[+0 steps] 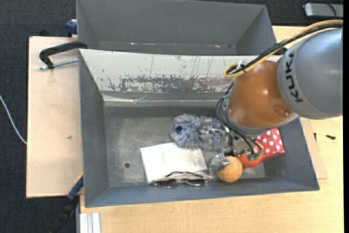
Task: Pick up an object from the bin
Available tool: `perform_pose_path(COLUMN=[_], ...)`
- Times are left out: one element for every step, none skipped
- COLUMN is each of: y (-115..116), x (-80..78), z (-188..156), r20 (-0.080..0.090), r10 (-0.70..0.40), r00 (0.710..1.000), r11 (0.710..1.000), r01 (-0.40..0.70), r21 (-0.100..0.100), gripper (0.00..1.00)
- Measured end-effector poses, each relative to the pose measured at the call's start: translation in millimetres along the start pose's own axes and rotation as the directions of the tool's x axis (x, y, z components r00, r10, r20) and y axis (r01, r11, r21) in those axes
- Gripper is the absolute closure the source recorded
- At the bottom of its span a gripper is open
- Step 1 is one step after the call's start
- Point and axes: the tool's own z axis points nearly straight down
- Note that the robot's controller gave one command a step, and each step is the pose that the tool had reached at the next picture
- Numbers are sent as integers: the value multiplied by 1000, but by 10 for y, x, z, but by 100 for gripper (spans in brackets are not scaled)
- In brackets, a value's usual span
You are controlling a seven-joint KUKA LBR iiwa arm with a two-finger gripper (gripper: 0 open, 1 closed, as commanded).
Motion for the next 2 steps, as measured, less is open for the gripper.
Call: perform_pose_path(y=[156,448], x=[-32,-143], z=[-60,-60], r20=[4,11], r10=[-141,-358], r00=[990,934], r11=[990,934], r01=[141,358], r21=[6,6], gripper=[0,0])
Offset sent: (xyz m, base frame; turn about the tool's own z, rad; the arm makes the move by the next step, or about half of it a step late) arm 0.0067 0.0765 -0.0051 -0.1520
